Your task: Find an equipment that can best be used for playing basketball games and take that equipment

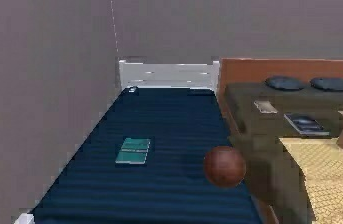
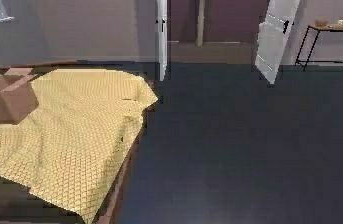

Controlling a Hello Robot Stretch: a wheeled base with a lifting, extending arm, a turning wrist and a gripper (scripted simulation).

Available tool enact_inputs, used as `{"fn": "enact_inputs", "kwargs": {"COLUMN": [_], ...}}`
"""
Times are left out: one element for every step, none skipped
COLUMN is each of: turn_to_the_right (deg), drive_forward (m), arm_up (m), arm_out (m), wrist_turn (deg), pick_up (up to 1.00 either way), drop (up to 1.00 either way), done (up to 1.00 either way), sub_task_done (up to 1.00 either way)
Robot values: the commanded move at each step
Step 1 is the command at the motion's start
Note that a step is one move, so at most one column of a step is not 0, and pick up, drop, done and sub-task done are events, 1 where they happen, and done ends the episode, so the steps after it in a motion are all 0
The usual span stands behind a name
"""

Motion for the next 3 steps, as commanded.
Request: {"fn": "enact_inputs", "kwargs": {"turn_to_the_right": [-45.0, -24.0, 0.0], "drive_forward": [0.00, 0.00, 0.00], "arm_up": [0.00, 0.00, 0.50], "arm_out": [0.00, 0.00, 0.00], "wrist_turn": [0.0, 0.0, 0.0], "pick_up": [0.00, 0.00, 0.00], "drop": [0.00, 0.00, 0.00], "done": [0.00, 0.00, 0.00], "sub_task_done": [0.00, 0.00, 0.00]}}
